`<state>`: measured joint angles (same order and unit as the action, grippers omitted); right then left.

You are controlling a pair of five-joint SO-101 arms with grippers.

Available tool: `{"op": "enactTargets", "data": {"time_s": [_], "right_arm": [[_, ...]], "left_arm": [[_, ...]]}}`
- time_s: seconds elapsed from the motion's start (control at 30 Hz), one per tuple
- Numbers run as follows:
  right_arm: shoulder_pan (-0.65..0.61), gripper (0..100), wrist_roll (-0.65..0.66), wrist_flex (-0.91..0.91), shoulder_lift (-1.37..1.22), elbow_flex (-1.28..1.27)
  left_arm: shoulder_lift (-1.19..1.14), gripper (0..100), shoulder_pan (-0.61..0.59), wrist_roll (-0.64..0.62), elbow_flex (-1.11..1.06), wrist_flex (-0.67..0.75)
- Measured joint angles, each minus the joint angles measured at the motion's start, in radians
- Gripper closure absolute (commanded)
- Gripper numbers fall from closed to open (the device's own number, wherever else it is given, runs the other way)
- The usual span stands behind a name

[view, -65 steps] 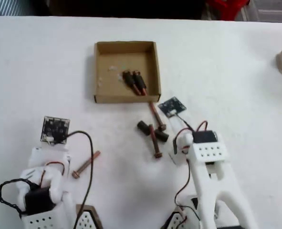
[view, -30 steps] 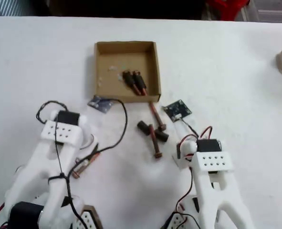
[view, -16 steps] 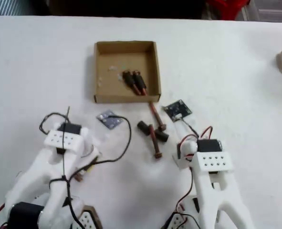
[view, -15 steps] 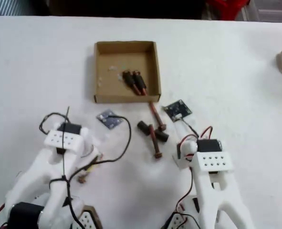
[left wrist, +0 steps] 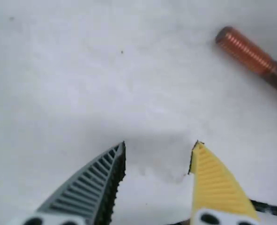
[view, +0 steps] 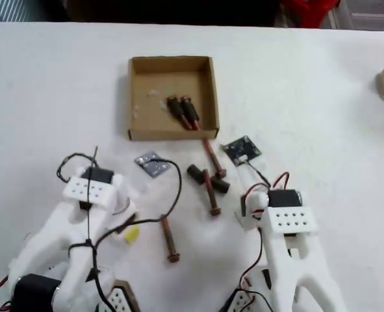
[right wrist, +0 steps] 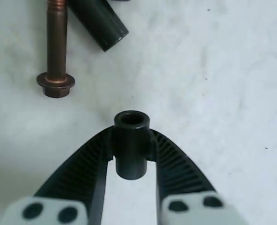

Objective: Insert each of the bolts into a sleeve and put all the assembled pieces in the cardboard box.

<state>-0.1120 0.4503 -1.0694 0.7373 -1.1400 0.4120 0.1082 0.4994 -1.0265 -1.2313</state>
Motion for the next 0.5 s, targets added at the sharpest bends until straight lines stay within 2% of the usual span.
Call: {"op": "enactTargets", "data": {"time_s": [0.17,0.37,0.5], "right_arm": [[0.038,98.1,0.0,0.0,0.006,0.0],[0.215,98.1,0.0,0.055,0.009,-0.002],[0.31,98.1,0.0,0.072,0.009,-0.002]], "left_arm": [[0.0,75,0.107,0.0,0.052,-0.038],[0.008,75,0.239,0.0,0.068,-0.038],[0.123,73,0.255,0.052,0.068,-0.006]]}}
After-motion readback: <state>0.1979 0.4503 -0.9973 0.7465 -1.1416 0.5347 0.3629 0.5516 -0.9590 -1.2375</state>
